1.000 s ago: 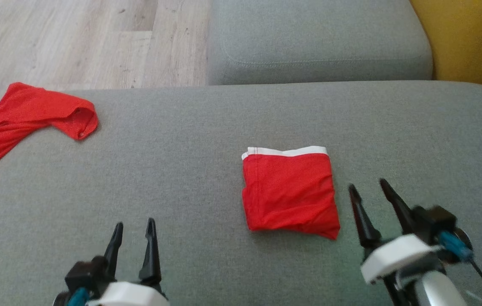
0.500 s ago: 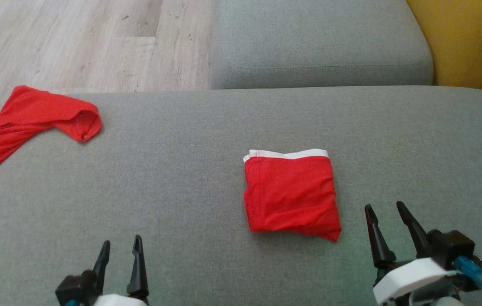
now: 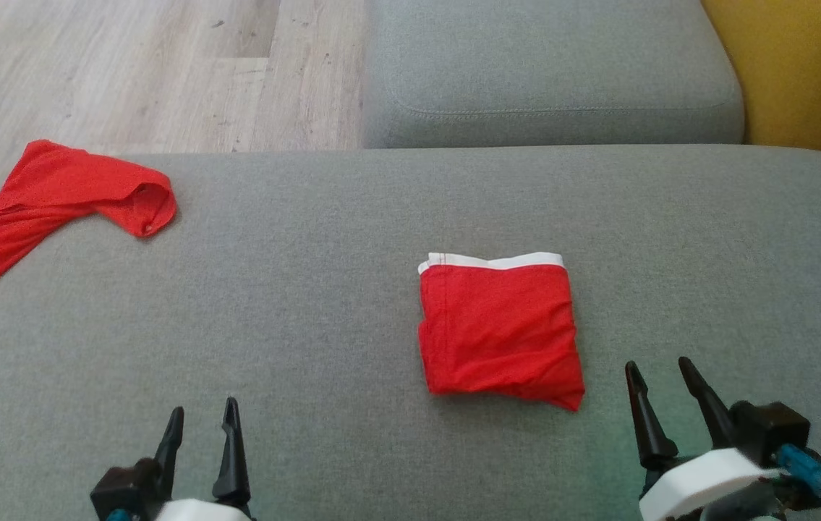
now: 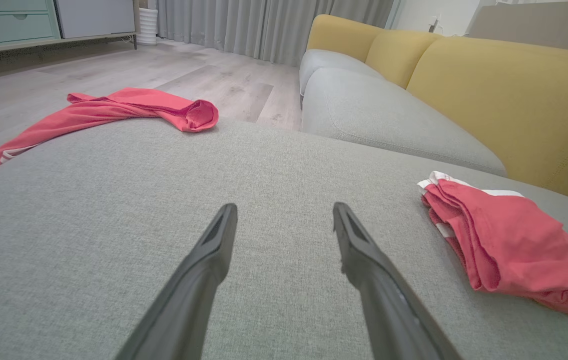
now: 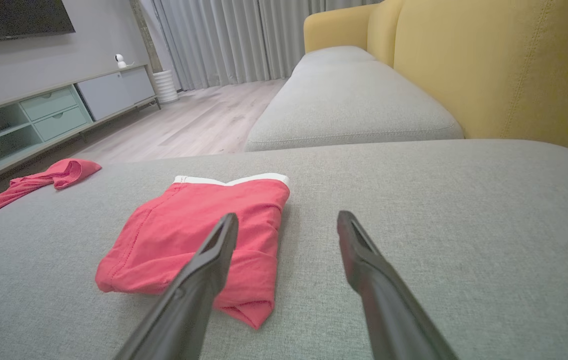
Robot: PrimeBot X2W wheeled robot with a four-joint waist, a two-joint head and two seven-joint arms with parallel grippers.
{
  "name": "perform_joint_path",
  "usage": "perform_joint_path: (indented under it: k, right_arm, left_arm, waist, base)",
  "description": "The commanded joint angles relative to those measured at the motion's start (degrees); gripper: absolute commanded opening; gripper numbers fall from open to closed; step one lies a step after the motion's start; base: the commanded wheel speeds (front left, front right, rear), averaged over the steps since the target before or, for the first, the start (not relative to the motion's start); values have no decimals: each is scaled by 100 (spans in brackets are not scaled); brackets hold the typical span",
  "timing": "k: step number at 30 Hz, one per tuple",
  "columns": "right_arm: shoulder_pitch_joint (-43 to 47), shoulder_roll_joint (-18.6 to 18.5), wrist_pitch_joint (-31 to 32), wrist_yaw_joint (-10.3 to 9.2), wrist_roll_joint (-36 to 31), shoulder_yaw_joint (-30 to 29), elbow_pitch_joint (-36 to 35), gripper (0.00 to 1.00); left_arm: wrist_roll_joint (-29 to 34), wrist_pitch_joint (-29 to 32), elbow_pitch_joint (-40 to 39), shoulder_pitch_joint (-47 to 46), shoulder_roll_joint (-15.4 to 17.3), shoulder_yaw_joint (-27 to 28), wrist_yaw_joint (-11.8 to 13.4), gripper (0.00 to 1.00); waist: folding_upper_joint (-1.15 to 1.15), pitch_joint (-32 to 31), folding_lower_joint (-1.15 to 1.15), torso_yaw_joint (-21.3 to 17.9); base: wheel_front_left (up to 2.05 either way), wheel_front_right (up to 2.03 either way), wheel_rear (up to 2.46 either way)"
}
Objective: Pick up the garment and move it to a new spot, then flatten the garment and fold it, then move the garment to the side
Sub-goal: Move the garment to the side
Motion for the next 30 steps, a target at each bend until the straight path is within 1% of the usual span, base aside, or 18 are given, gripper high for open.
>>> perform_joint_path:
  k: [1, 4, 8, 10, 13, 15, 18, 21, 23, 30]
  right_arm:
    - [-233, -28, 63, 43, 50, 125, -153, 100]
    - [-391, -28, 243, 43, 139, 113, -98, 100]
    - [-880, -28, 702, 43, 236, 45, -27, 100]
    - [-1222, -28, 1025, 43, 259, 14, 70, 100]
    - [-1781, -42, 1627, 43, -9, 13, 347, 100]
    - [-2084, -87, 2034, 43, 60, -23, 548, 100]
    - [-2454, -228, 2654, 43, 236, -109, 815, 100]
    - [-2727, -428, 3103, 43, 308, -175, 1071, 100]
    - [-2850, -526, 3333, 43, 350, -225, 1228, 100]
    - [-3047, -705, 3732, 43, 576, -259, 1679, 100]
  left_arm:
    - [58, -64, -169, -202, 118, 190, -4, 100]
    - [64, -65, -152, -238, 104, 181, -19, 100]
    - [85, -66, -137, -300, 70, 174, -30, 100]
    - [107, -66, -137, -326, 44, 159, -35, 100]
    - [142, -67, -93, -380, -22, 107, -77, 100]
    - [160, -68, -56, -417, -74, 69, -112, 100]
    - [189, -68, -28, -476, -141, 29, -143, 100]
    - [231, -69, -33, -537, -197, 8, -162, 100]
    - [258, -70, -28, -577, -227, 9, -178, 100]
    - [338, -71, 7, -663, -310, 14, -234, 100]
  waist:
    - [0, 16, 0, 8]
    - [0, 64, 0, 33]
    - [0, 159, 0, 87]
    - [0, 215, 0, 133]
    - [0, 292, 0, 261]
    - [0, 347, 0, 370]
    - [0, 484, 0, 531]
    - [0, 623, 0, 702]
    - [0, 714, 0, 806]
    - [0, 931, 0, 1048]
  base:
    - [0, 0, 0]
    - [0, 0, 0]
    - [0, 0, 0]
    - [0, 0, 0]
    - [0, 0, 0]
    - [0, 0, 0]
    - [0, 0, 0]
    - [0, 0, 0]
    - [0, 0, 0]
    - [0, 0, 0]
